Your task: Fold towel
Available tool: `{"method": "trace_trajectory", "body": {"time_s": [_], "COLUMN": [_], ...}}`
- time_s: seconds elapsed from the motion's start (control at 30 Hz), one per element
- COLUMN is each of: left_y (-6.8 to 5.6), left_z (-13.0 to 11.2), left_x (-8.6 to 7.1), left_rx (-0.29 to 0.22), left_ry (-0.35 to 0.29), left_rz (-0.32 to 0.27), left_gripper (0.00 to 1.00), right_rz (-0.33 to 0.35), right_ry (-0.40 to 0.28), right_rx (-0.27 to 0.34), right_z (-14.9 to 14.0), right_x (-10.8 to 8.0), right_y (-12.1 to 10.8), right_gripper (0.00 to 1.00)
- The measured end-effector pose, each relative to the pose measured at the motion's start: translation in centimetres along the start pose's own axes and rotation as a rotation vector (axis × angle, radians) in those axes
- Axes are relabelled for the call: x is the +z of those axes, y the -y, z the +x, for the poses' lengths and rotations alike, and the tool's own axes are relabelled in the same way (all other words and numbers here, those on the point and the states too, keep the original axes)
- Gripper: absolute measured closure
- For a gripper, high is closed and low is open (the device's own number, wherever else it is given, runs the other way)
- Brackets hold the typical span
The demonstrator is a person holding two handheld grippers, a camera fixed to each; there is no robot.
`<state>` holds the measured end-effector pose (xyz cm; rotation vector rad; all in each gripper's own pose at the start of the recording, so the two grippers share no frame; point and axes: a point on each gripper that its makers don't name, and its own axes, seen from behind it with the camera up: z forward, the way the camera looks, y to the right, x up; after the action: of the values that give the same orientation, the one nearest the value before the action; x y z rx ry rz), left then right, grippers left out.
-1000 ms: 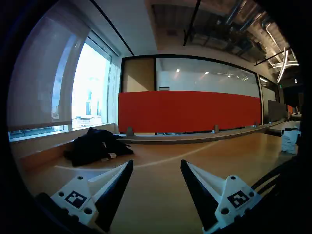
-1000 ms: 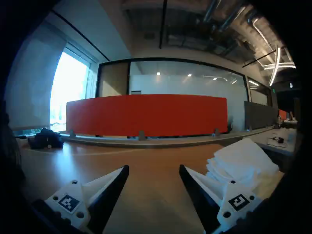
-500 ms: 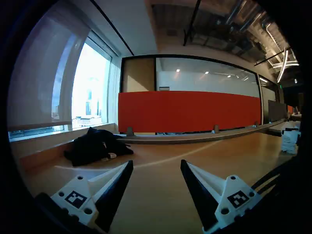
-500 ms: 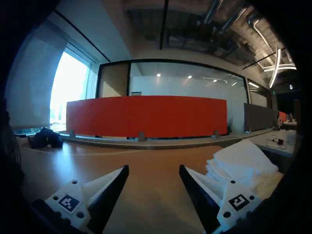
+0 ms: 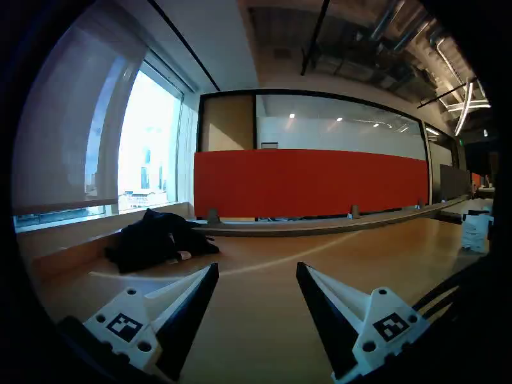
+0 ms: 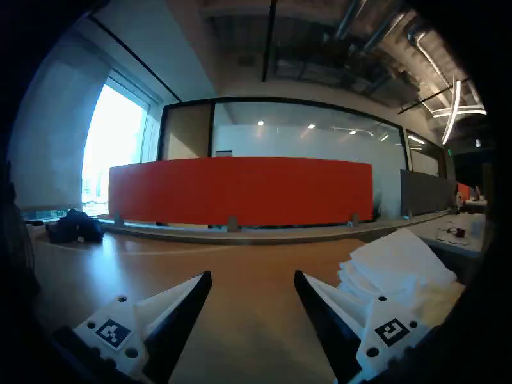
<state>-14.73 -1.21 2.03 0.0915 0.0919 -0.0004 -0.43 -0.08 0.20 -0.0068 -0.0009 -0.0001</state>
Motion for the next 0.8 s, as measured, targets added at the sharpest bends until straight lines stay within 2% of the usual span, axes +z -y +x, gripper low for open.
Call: {"method": "trace_trajectory", "body": {"time_s": [0.8], "left_y": [0.21], "left_z": [0.75], "left_x": [-0.21], "left_rx": [0.001], "left_ry": [0.003], "left_rz": [0.000], "left_gripper": [0.10], "right_rz": [0.000], "right_ry": [0.000], "right_rx": [0.000], "right_z": [0.00], "right_x": [-0.01], "right_y": [-0.04], "right_gripper": [0.00]}}
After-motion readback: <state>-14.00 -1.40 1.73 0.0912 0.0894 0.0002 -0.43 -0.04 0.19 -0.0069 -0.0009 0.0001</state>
